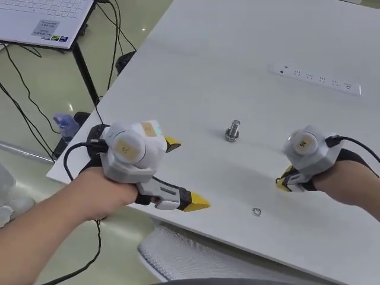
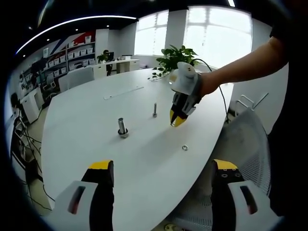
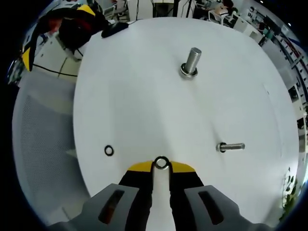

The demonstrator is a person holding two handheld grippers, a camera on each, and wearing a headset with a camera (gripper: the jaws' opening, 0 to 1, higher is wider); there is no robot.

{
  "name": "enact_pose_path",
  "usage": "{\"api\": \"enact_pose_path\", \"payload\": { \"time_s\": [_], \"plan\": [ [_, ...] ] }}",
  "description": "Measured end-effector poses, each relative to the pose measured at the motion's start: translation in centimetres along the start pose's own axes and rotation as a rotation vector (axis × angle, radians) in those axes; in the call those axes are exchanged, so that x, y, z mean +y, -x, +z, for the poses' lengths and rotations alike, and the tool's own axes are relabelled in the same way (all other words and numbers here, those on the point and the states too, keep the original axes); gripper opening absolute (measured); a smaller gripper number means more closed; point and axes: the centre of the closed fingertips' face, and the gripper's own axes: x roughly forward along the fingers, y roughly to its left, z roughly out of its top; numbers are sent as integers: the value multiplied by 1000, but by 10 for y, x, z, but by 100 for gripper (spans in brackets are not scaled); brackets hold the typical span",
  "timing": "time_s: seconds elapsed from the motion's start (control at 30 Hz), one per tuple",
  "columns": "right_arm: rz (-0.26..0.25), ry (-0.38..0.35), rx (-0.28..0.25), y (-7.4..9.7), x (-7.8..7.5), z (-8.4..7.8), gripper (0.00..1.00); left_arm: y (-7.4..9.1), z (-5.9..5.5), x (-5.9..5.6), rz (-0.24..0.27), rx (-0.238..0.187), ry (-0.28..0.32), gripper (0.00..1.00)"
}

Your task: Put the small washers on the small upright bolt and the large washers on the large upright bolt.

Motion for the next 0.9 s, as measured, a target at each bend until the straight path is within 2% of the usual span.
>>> {"api": "enact_pose_path", "payload": {
  "time_s": [0.37,0.57,0.9],
  "plan": [
    [-32,-23,11,17,-27,-23,12,-7,4,-3,14,-1,-14,79],
    [-46,-34,3,21,-41,-23,12,-8,9,0,19,-17,-26,77],
    [-59,-50,-8,23,-61,-14,12,-9,9,4,15,-16,-14,79]
  ]
}}
